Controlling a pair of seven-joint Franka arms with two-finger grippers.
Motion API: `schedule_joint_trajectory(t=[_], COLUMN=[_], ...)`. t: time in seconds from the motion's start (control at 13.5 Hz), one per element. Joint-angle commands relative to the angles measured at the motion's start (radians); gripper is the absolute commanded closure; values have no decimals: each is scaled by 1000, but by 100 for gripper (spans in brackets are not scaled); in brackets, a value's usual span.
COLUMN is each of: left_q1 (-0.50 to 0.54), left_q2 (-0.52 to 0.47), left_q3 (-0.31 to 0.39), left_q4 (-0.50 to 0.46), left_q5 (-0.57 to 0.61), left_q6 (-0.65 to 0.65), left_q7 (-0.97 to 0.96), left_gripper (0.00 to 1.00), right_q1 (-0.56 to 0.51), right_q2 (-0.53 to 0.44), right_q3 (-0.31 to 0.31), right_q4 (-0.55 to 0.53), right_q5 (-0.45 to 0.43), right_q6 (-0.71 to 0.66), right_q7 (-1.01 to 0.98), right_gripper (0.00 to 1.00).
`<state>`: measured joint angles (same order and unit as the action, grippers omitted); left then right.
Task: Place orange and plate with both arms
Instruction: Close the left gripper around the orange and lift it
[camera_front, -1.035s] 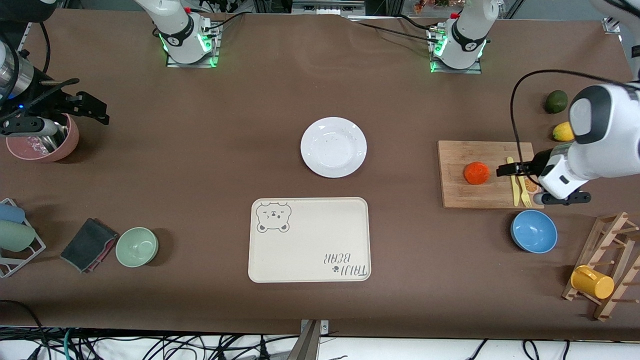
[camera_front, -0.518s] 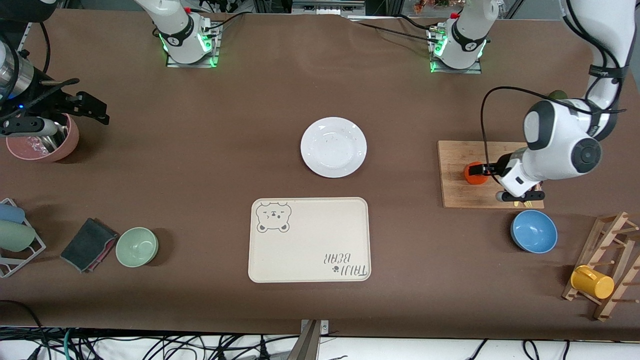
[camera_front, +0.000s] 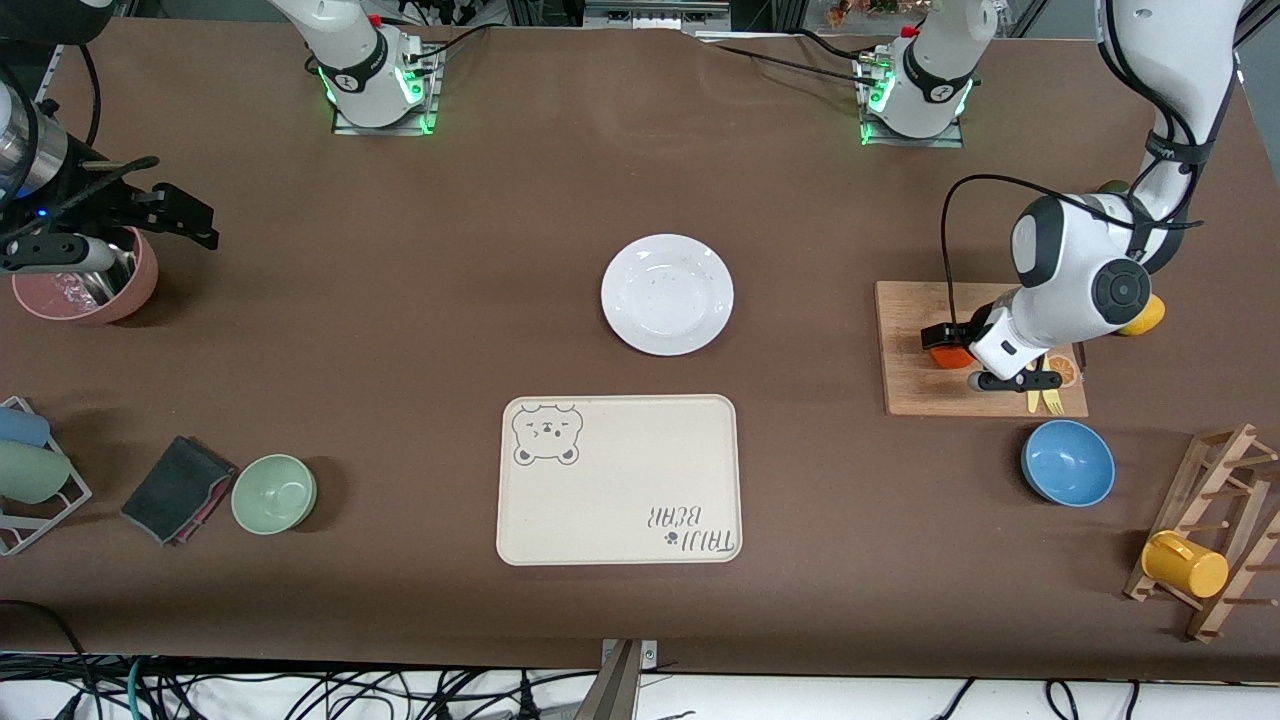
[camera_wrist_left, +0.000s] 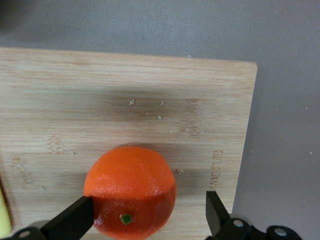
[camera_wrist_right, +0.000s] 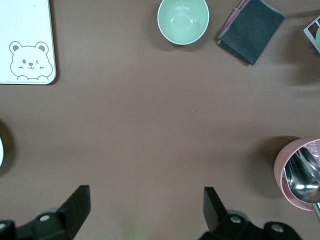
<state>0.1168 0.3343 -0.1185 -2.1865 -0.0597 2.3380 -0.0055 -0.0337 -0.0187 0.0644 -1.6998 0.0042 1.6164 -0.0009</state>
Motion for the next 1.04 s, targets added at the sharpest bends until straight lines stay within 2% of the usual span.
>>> schedule_joint_trajectory(t=[0.0, 0.96], left_q1=[-2, 20], left_q2=[-17, -58], left_q3=[0, -23], left_q4=[-29, -2], left_q5=[21, 40], left_q6=[18, -11], left_q7=[-8, -13], left_gripper=[0, 0], right_q1=[-9, -9], right_q2=[2, 3], right_q3=[8, 8], right_q4=[11, 11], right_q5=[14, 16], right_q6=[-9, -12], right_q7=[-1, -1], right_gripper=[0, 0])
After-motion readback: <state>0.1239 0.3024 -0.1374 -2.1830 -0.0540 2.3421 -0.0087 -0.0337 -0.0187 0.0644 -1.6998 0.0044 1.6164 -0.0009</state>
